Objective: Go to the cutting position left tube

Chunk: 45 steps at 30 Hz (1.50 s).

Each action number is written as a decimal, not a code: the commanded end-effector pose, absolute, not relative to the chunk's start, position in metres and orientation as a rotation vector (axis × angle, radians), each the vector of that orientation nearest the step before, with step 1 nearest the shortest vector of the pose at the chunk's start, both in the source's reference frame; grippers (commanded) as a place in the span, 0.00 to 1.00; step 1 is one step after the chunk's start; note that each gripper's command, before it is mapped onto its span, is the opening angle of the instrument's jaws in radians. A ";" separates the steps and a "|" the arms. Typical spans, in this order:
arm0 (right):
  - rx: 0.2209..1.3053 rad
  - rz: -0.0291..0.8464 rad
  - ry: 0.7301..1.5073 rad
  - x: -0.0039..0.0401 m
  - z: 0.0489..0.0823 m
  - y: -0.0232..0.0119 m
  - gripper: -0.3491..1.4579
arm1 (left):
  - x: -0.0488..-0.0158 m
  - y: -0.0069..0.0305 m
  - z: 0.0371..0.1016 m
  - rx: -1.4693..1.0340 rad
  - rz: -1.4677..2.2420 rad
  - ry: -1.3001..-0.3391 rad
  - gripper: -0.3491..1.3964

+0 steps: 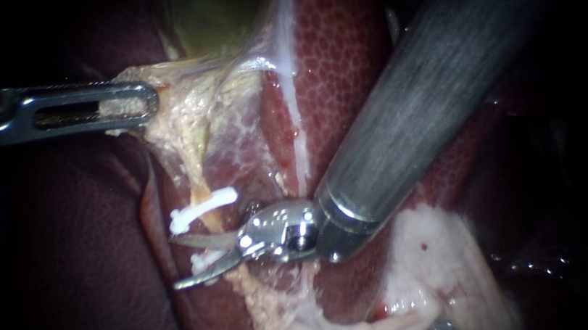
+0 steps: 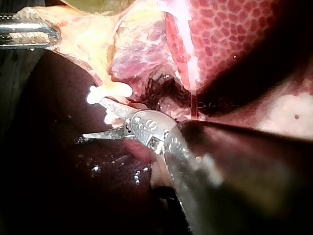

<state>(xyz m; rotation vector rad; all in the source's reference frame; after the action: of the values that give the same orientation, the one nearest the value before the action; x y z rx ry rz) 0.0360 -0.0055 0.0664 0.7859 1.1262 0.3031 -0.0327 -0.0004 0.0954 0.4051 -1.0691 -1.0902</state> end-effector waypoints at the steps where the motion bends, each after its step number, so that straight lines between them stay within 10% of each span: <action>1: 0.788 0.300 1.127 0.0360 0.0664 -0.0055 0.86 | -0.0327 -0.0004 0.0954 0.405 -1.090 -1.069 0.00; 45: 0.814 0.280 1.105 0.0283 0.0641 -0.0030 0.85 | -0.0320 -0.0005 0.0949 0.408 -1.089 -1.069 0.00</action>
<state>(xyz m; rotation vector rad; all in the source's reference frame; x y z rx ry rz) 0.0282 -0.0028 0.0641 0.8128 1.1050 0.2803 -0.0320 -0.0005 0.0949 0.4078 -1.0692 -1.0883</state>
